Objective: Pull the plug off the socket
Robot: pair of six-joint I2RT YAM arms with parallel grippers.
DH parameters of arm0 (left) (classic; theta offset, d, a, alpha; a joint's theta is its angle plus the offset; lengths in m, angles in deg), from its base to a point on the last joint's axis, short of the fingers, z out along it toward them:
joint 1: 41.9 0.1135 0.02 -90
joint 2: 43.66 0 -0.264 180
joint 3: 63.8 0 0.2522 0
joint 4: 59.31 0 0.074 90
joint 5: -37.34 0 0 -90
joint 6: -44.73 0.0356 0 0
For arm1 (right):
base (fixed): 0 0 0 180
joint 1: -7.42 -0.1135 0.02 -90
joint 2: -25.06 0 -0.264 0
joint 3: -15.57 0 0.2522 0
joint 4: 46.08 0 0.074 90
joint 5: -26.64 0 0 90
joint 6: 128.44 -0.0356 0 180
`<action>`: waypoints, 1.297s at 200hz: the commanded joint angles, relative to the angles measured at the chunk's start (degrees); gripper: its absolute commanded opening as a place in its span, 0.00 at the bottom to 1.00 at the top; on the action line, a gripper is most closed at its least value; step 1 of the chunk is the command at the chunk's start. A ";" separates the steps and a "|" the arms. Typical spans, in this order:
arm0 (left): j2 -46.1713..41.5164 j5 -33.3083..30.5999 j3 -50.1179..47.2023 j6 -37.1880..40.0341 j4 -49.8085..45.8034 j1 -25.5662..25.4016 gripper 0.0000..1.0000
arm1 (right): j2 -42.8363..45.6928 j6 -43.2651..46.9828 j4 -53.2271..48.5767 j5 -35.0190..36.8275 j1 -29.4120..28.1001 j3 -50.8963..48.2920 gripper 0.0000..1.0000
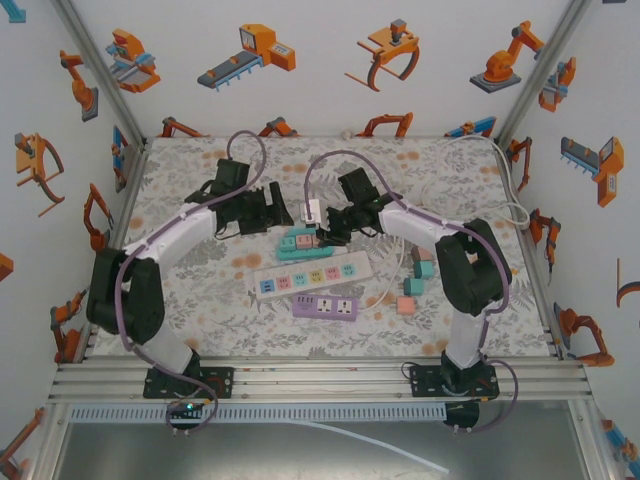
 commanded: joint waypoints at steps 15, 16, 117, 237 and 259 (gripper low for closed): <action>7.88 4.11 5.80 3.18 0.79 0.25 0.63 | -0.37 3.24 -3.41 -2.29 -0.28 3.08 0.22; 8.09 4.21 5.90 3.17 0.83 0.24 0.62 | -0.38 3.24 -3.43 -2.33 -0.30 3.10 0.22; 16.59 9.83 3.61 3.65 2.77 0.21 0.44 | -2.21 2.06 -3.68 -3.03 -0.34 6.26 0.17; 21.84 6.45 3.48 11.06 -7.69 -1.77 0.44 | -4.46 1.18 -4.42 -3.75 -2.06 8.54 0.10; 22.95 3.33 3.08 11.88 -9.66 -1.88 0.44 | -3.82 0.15 -6.20 -5.35 -2.17 10.73 0.06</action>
